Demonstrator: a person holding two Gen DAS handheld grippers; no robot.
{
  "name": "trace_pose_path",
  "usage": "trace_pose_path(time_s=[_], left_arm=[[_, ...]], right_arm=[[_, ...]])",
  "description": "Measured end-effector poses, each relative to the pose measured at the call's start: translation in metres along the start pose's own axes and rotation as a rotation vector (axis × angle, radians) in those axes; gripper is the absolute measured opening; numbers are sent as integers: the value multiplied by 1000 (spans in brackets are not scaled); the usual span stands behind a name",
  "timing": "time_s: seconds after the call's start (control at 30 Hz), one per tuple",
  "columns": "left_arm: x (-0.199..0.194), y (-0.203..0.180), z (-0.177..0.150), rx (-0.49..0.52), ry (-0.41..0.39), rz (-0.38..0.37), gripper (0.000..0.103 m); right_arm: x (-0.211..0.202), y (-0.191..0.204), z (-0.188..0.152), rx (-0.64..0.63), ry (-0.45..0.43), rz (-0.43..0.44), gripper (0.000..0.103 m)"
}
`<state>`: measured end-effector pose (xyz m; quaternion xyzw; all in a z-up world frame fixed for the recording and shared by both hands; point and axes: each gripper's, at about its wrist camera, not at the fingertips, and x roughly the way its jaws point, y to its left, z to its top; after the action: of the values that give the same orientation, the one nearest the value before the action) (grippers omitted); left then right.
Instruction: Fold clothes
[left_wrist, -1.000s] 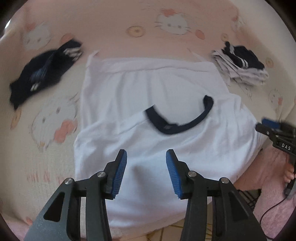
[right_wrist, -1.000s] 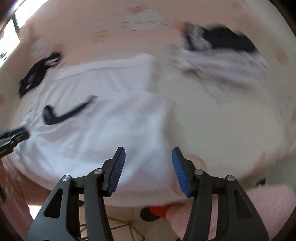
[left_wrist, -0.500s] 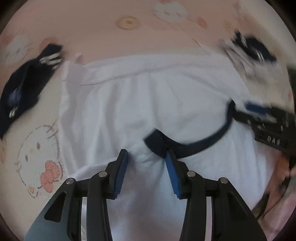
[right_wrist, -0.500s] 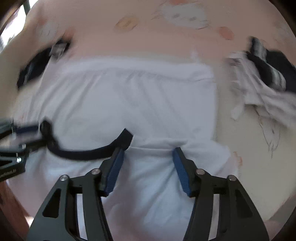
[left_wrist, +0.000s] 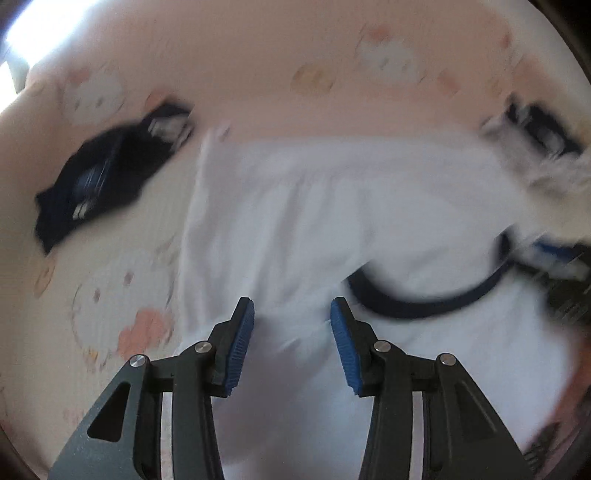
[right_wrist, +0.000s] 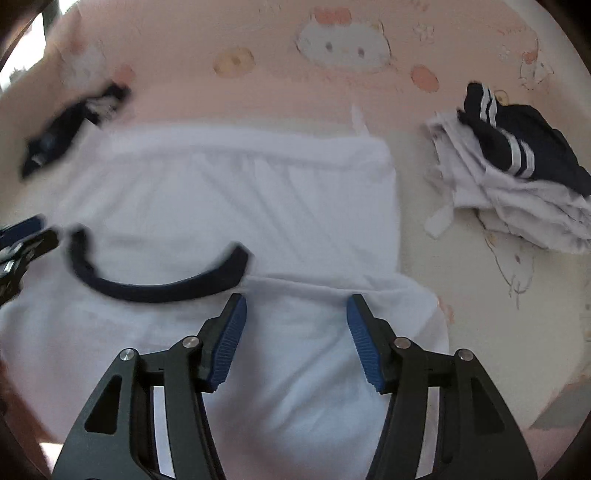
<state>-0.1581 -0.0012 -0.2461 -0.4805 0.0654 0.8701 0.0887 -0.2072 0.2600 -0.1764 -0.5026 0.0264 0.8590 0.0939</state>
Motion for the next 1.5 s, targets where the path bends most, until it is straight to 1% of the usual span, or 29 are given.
trace_pose_path(time_s=[0.07, 0.13, 0.17, 0.2, 0.23, 0.33, 0.43, 0.5, 0.6, 0.67, 0.7, 0.73, 0.77, 0.8, 0.83, 0.9, 0.97, 1.07, 1.1, 1.17, 1.23, 1.3, 1.33, 1.4, 1.47, 1.5], left_arm=[[-6, 19, 6, -78, 3, -19, 49], [-11, 44, 21, -159, -12, -69, 49], [-9, 53, 29, -185, -4, -93, 49], [-7, 62, 37, -211, 3, -118, 49], [-3, 70, 47, -227, 14, -130, 49], [16, 82, 74, -216, 37, -134, 49], [46, 83, 100, -180, 98, -146, 49], [69, 79, 114, -152, 145, -144, 49], [80, 74, 130, -125, 133, -145, 50], [84, 73, 137, -117, 123, -166, 50], [85, 73, 138, -109, 110, -178, 49], [86, 71, 138, -99, 97, -177, 37], [86, 70, 138, -88, 85, -169, 15], [87, 70, 139, -90, 84, -168, 12], [82, 71, 140, -98, 79, -175, 10], [69, 72, 143, -112, 58, -193, 9], [45, 70, 145, -95, 21, -202, 9], [-4, 63, 143, -3, -64, -214, 9], [-22, 61, 136, 29, -87, -208, 9], [-54, 61, 117, 78, -117, -196, 9], [-77, 66, 97, 90, -128, -208, 9], [-103, 72, 67, 88, -141, -218, 9], [-111, 75, 55, 83, -141, -226, 8], [-118, 79, 34, 70, -126, -245, 8], [-115, 84, 14, 61, -88, -258, 8], [-114, 84, 0, 61, -54, -264, 9]], right_arm=[[-7, -19, 4, 95, -13, 27, 62], [-16, -42, 10, 206, -31, 67, 64], [-21, -53, 16, 247, -43, 92, 64], [-26, -65, 23, 280, -56, 120, 67], [-27, -75, 30, 294, -58, 127, 69], [-14, -93, 58, 276, -28, 99, 69], [12, -96, 81, 224, 49, 74, 69], [23, -94, 85, 191, 66, 64, 69], [37, -91, 88, 141, 79, 52, 69], [47, -88, 90, 108, 89, 43, 75], [51, -87, 91, 92, 93, 39, 72], [56, -86, 92, 76, 98, 35, 59], [56, -83, 92, 60, 96, 51, 48], [53, -80, 91, 44, 92, 80, 22], [49, -77, 91, 28, 87, 109, 12], [38, -76, 89, 18, 69, 125, 10], [22, -77, 88, 13, 45, 137, 10], [-14, -82, 84, 2, -6, 172, 10], [-30, -82, 79, -10, -20, 185, 10], [-62, -84, 66, -33, -47, 207, 10], [-93, -87, 45, -53, -73, 221, 10], [-114, -88, 23, -57, -79, 231, 10], [-116, -83, 18, -55, -76, 237, 10], [-134, -92, -17, -42, -67, 241, 10], [-141, -103, -42, -34, -44, 240, 10], [-138, -106, -53, -20, -21, 243, 10]])
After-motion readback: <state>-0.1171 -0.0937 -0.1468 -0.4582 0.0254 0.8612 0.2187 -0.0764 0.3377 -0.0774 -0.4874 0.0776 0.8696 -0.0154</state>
